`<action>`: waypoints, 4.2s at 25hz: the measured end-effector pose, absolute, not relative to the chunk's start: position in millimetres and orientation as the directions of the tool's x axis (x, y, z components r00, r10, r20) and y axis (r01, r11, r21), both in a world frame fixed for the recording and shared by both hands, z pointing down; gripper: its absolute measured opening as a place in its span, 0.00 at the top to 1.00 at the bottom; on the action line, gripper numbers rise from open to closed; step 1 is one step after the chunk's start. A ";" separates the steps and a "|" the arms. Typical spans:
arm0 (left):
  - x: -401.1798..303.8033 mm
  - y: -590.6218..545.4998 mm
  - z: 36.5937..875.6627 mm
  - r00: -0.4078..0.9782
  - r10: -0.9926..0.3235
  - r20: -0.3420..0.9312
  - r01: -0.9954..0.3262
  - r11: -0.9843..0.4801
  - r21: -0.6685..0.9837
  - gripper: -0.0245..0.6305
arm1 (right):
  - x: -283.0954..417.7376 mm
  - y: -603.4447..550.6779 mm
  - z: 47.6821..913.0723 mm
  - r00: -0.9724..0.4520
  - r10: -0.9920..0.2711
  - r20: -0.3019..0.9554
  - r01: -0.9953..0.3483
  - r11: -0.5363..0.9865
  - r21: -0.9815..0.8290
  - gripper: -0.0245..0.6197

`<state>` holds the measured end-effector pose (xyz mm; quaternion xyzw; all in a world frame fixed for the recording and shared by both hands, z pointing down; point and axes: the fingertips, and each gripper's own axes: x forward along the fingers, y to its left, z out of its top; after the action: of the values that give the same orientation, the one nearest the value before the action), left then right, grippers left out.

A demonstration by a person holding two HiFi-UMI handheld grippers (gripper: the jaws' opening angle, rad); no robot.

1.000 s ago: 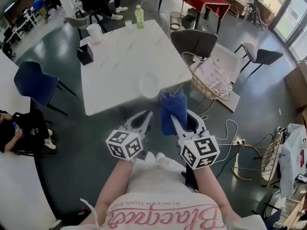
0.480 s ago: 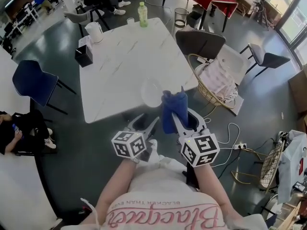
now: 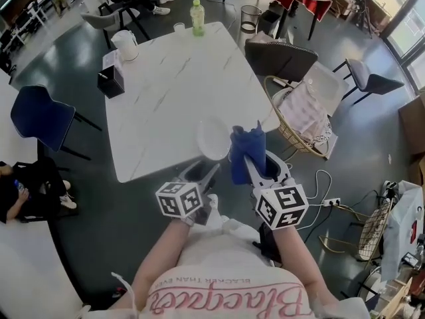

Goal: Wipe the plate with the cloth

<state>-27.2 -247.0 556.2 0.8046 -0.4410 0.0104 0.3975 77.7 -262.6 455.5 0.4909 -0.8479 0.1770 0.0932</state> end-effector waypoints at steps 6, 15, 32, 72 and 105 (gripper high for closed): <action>-35.6 -252.3 598.3 0.610 -0.686 0.396 -0.630 -0.117 0.767 0.62 | 67.5 -277.1 479.8 -0.497 -0.780 0.380 -0.868 0.449 -0.213 0.78; -38.2 -272.3 653.6 0.548 -0.752 0.367 -0.475 0.081 0.876 0.63 | 59.9 -283.9 514.5 -0.498 -0.749 0.437 -0.867 0.438 -0.237 0.78; -37.5 -308.1 670.2 0.490 -0.805 0.335 -0.357 0.166 0.919 0.93 | 78.2 -278.2 534.2 -0.484 -0.730 0.483 -0.875 0.411 -0.256 0.78; -25.0 -352.4 421.2 0.777 -0.547 0.311 -0.625 -0.619 0.476 0.94 | 69.8 -334.0 342.9 -0.463 -0.886 0.044 -0.880 0.465 0.101 0.78; -37.2 -330.5 374.5 0.770 -0.608 0.194 -0.603 -0.594 0.532 0.94 | 137.7 -381.6 299.2 -0.266 -0.964 0.011 -0.929 0.259 0.266 0.78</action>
<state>-37.2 -330.5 374.5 0.8928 -0.3390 -0.0041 0.2964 137.7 -381.6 299.2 0.5999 -0.7888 -0.1032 0.0857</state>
